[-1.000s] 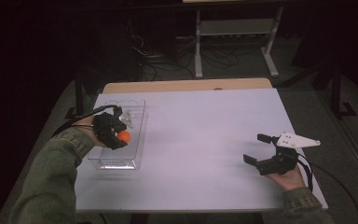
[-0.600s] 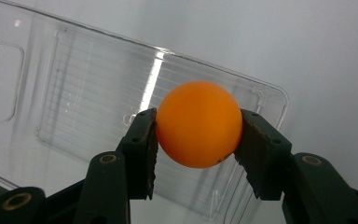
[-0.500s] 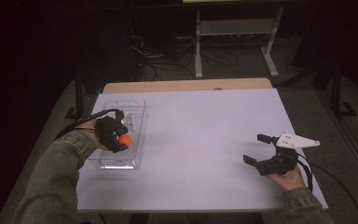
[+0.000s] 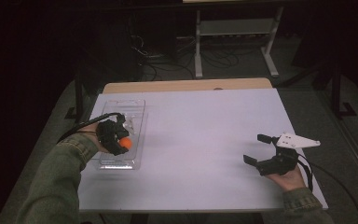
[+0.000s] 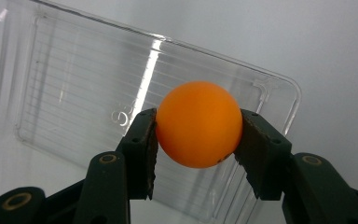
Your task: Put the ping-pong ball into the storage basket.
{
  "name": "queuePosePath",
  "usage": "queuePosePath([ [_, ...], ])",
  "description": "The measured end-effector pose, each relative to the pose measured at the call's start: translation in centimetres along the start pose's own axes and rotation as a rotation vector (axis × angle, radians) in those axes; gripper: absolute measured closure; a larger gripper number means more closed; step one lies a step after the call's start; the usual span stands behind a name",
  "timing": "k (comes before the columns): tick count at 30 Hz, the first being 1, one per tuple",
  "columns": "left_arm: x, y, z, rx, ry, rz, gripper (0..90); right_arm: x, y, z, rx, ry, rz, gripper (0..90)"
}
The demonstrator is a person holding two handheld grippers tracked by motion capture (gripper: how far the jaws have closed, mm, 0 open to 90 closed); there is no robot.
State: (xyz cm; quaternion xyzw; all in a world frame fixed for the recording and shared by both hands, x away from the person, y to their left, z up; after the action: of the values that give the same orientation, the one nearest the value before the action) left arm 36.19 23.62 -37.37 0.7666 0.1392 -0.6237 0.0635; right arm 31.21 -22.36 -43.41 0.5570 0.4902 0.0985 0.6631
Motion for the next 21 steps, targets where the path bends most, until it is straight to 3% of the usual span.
queuePosePath([
  [15, 1.7, 0.2, -0.1, -0.006, -0.035, -0.015, 50.7, 0.0, -0.1, 0.0, -0.001, 0.0, -0.005, 0.0],
  [21, 2.0, 0.2, -0.2, -0.01, -0.027, -0.004, 50.7, 0.0, -0.1, 0.0, -0.001, -0.001, -0.007, 0.0],
])
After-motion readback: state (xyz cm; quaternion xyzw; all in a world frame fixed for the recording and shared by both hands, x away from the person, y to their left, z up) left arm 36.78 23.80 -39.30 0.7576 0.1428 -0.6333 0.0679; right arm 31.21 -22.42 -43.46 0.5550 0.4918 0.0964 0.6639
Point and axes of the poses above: each handheld gripper's, and its own axes: x roughly forward along the jaws, y roughly out of its top, z roughly to its right, the point moved 4 cm from there along x, roughly forward along the jaws, and after that the axes turned 14 degrees about -z, right-handed, at the moved point
